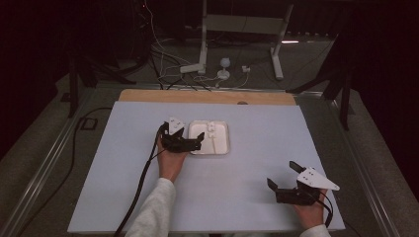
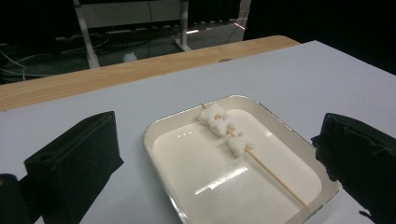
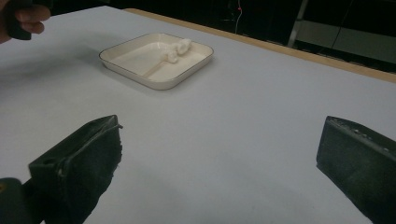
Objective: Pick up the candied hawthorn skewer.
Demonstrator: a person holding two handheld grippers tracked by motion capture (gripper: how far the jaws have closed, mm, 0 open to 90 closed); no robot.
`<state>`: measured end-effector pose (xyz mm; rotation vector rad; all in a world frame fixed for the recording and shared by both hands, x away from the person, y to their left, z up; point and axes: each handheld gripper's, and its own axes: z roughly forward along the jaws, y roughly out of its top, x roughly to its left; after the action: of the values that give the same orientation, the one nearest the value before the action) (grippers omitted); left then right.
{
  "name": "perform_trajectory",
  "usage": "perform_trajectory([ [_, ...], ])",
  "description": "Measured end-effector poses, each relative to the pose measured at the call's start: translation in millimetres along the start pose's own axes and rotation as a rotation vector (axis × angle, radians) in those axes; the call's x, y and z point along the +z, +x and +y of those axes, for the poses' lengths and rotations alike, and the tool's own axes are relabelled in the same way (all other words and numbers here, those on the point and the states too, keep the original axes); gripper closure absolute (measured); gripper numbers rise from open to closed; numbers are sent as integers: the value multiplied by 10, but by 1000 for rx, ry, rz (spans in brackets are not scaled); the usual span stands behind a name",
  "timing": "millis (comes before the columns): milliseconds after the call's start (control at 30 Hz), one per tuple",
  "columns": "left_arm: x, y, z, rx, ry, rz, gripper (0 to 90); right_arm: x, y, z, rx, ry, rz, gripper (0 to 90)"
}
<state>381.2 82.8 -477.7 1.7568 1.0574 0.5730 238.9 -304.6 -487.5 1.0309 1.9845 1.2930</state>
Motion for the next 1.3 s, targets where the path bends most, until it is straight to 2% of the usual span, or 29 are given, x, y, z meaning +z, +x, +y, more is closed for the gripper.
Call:
perform_trajectory([
  [767, 376, -243, -145, -7, 55, 26, 7, 0, -5, -8, -2, 7, -1, 1],
  [1167, 534, -295, -243, -10, 156, 50, 28, -12, -14, -13, -3, 9, -4, 1],
  [1300, 586, -326, -267, 10, 199, 67, 43, -10, -10, -13, -6, 10, -6, 1],
])
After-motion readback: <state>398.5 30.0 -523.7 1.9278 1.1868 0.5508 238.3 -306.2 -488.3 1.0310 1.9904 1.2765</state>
